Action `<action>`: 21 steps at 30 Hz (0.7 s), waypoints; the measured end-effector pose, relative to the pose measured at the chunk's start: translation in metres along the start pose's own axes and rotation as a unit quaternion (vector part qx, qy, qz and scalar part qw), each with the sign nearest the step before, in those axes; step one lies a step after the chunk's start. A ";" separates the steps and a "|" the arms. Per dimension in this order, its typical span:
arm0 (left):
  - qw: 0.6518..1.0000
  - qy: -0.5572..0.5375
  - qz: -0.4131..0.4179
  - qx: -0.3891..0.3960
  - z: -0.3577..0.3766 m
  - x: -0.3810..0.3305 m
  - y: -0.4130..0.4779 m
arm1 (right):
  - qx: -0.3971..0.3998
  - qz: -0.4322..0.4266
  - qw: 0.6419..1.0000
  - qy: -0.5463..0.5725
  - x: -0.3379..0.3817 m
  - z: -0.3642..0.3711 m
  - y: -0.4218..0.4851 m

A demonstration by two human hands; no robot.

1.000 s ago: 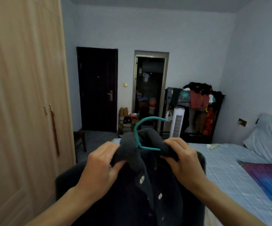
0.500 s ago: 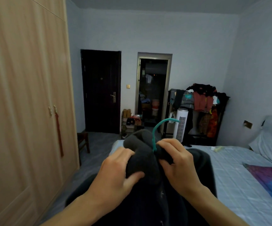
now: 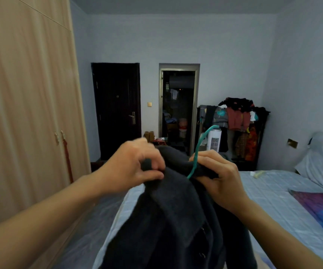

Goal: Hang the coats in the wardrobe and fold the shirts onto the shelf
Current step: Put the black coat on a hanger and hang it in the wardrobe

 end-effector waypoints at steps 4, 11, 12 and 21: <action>0.992 0.112 0.029 0.047 0.004 0.006 0.022 | 0.002 -0.005 1.000 0.009 0.005 -0.002 0.001; 0.985 0.036 0.048 0.161 0.062 -0.005 0.027 | 0.031 -0.032 0.998 0.035 0.022 0.000 -0.002; 0.986 0.009 0.048 0.160 0.066 -0.007 0.027 | 0.034 -0.035 0.998 0.032 0.024 0.000 -0.002; 0.970 -0.159 0.028 0.184 0.092 -0.022 0.041 | -0.006 0.026 0.999 -0.021 0.006 -0.008 -0.008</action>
Point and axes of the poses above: each hand's wrist, its own y-axis towards the middle knuckle, its own z-axis out of the palm, x = y × z, the point moved 9 cm from there along y, towards the middle knuckle, and after that the axes turned 2 degrees about -x, right-handed, at the moved point
